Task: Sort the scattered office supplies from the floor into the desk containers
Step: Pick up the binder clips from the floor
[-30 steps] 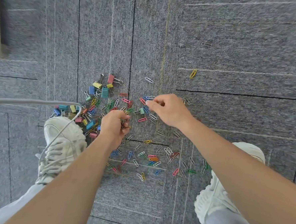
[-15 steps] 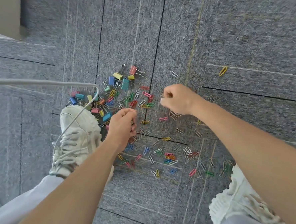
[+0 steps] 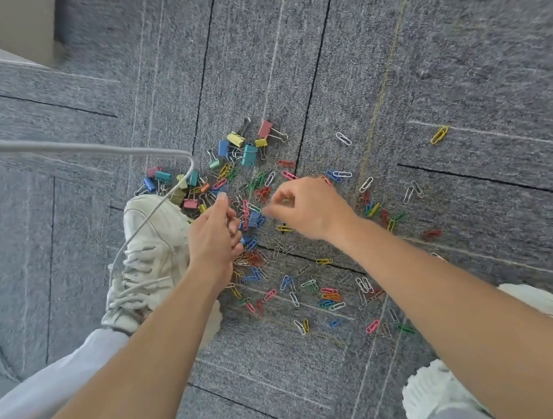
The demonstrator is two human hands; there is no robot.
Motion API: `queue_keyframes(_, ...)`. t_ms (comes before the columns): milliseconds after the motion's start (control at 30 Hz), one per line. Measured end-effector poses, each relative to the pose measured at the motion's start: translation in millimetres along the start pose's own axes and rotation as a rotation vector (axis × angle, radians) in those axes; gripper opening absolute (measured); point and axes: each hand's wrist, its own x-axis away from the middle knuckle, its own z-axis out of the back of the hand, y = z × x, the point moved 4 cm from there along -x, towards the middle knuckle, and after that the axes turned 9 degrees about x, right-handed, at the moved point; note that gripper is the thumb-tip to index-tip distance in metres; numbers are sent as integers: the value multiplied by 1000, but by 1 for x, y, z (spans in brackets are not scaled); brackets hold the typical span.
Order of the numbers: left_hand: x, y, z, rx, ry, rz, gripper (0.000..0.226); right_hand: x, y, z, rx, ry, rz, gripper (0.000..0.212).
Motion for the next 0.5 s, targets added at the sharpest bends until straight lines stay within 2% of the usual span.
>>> queue_keyframes(133,-4,6,8,9,13,8,37,-12,-30,-22,462,27,89,38)
queue_keyframes(267,-6,12,9,6,29,9,36,-19,-42,-33,553,100,174,14)
queue_keyframes(367,-4,15,7,15,24,18,35,-20,-36,-30,461,88,174,12)
queue_keyframes(433,-1,15,5,22,-3,40,35,-16,-31,-22,254,0,134,16)
queue_keyframes(500,4,15,3,40,-67,117,36,-11,-24,-6,-34,-13,35,24)
